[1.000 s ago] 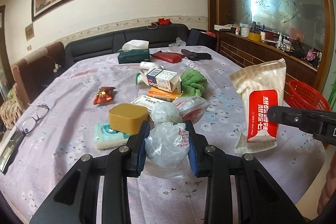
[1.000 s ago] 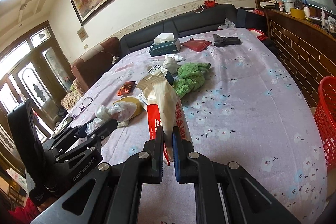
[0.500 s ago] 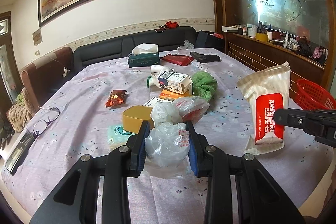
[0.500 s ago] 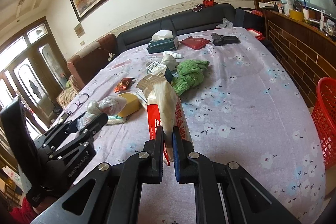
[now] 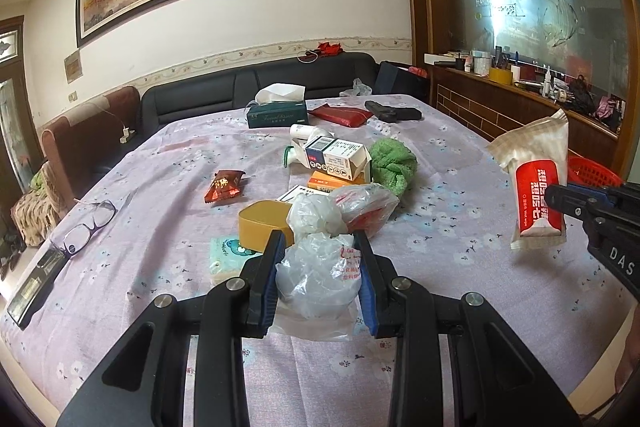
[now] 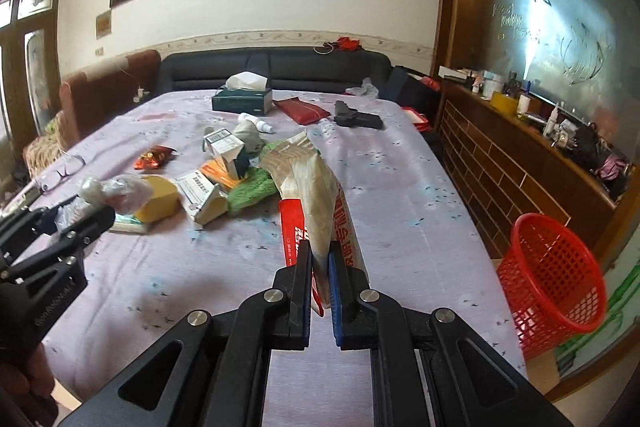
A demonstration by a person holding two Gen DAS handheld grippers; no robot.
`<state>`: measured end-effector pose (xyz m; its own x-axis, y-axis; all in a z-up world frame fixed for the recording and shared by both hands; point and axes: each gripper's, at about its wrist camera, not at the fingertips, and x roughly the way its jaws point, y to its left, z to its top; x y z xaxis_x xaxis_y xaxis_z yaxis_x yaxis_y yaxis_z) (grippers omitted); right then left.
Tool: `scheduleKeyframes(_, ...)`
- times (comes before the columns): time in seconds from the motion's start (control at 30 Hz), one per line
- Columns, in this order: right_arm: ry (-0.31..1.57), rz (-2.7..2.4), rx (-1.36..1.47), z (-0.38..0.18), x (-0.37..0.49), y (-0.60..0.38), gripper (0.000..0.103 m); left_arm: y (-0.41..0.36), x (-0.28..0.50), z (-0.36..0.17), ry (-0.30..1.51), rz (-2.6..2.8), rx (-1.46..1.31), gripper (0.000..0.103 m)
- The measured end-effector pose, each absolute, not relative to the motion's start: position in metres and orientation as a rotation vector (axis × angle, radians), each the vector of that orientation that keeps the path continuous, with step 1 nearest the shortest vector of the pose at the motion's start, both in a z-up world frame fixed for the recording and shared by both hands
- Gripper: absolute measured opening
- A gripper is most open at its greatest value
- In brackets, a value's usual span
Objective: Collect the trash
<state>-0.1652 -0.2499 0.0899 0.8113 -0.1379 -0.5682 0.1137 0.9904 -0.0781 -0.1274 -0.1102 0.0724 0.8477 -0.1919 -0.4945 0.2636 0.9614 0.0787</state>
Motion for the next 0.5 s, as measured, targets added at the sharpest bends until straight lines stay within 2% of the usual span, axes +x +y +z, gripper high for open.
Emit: scheduleKeyframes(0.5,0.634,-0.150,-0.065,0.0804,-0.1618,-0.2495,0.008,-0.1144,-0.1254,0.0654,0.521,-0.252,0.155,0.032)
